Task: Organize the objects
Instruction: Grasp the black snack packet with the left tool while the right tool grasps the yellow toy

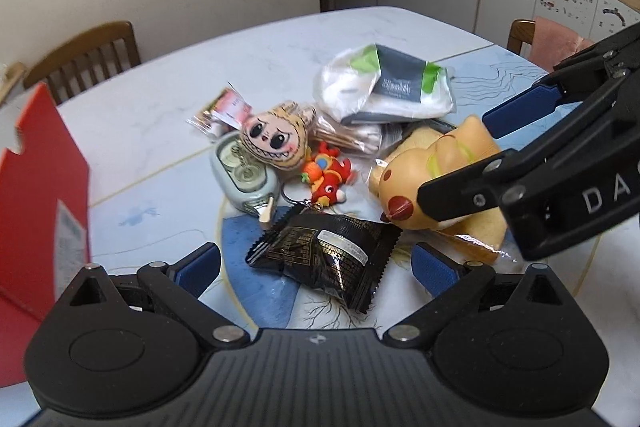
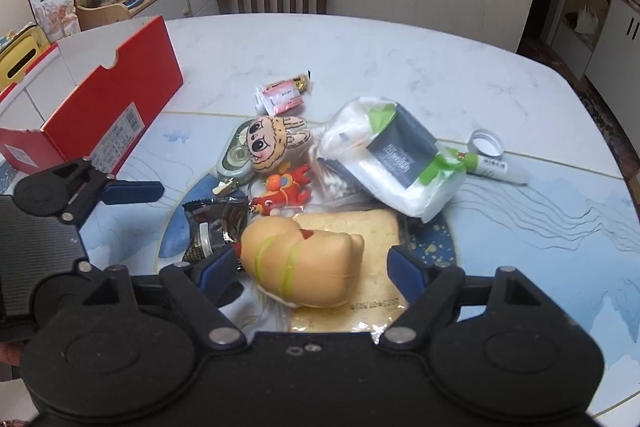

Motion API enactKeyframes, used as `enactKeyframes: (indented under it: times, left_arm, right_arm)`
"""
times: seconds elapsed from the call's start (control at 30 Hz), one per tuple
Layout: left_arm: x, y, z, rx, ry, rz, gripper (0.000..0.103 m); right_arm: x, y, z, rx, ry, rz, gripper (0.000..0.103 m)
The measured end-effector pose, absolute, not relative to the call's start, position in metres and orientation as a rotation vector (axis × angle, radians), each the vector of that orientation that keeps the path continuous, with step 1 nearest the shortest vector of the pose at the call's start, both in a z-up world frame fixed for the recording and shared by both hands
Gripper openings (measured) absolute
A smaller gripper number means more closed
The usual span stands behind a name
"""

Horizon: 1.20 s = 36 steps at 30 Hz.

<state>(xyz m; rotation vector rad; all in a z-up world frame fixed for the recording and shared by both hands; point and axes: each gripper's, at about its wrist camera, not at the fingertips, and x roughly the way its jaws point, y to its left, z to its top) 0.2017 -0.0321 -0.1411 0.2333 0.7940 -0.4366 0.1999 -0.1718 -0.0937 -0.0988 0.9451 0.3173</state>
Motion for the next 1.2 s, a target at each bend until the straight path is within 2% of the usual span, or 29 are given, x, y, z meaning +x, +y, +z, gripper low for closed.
enactKeyframes:
  times: [0.2, 0.33, 0.43, 0.67, 1.1, 1.2]
  left_arm:
    - [0.219, -0.028, -0.153, 0.196, 0.848, -0.466, 0.102]
    - [0.222, -0.024, -0.154, 0.171, 0.856, -0.47, 0.1]
    - [0.221, -0.024, -0.153, 0.173, 0.849, -0.477, 0.094]
    - [0.219, -0.025, -0.149, 0.174, 0.841, -0.457, 0.069]
    - [0.183, -0.021, -0.124, 0.109, 0.8, -0.381, 0.061]
    - [0.171, -0.028, -0.119, 0.129, 0.786, -0.371, 0.056]
  right_arm:
    - [0.211, -0.169, -0.103, -0.063, 0.981, 0.311, 0.078]
    - [0.212, -0.168, -0.104, -0.039, 0.989, 0.325, 0.069]
    - [0.211, -0.167, -0.103, -0.033, 0.989, 0.326, 0.067]
    - [0.206, -0.173, -0.099, 0.0, 0.983, 0.32, 0.063]
    - [0.176, -0.195, -0.078, 0.05, 0.933, 0.335, 0.061]
    - [0.167, -0.2, -0.074, 0.042, 0.918, 0.333, 0.061]
